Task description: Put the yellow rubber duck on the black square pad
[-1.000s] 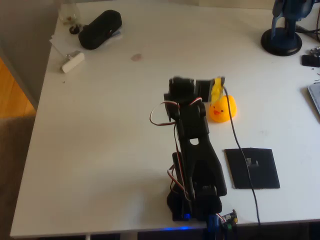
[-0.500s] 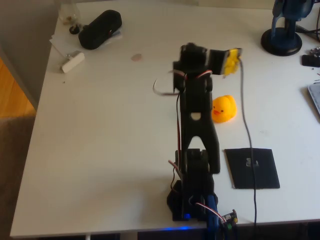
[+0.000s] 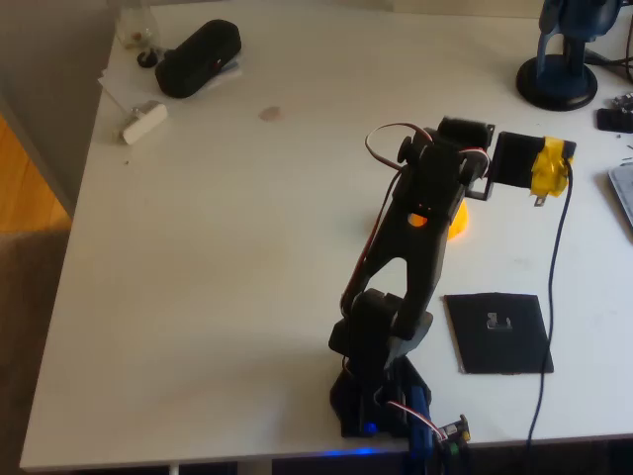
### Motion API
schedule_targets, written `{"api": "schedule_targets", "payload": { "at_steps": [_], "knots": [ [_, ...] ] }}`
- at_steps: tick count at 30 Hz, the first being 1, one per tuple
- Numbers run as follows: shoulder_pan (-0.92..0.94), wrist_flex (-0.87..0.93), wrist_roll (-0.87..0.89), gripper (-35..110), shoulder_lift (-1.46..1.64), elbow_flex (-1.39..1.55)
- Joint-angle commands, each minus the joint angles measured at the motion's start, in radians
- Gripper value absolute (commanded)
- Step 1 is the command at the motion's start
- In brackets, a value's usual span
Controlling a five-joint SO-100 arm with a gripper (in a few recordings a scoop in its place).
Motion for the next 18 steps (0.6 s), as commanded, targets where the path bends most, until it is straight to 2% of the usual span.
{"api": "schedule_targets", "payload": {
  "at_steps": [1,8,12,15,18],
  "knots": [
    [0.029,0.107,-0.227,5,0.015,-0.026],
    [0.037,0.247,-0.718,5,0.028,-0.025],
    [0.109,0.35,-0.893,5,0.025,-0.026],
    [0.146,0.357,-1.025,5,0.014,-0.025],
    [0.167,0.356,-1.075,6,-0.008,-0.026]
  ]
}}
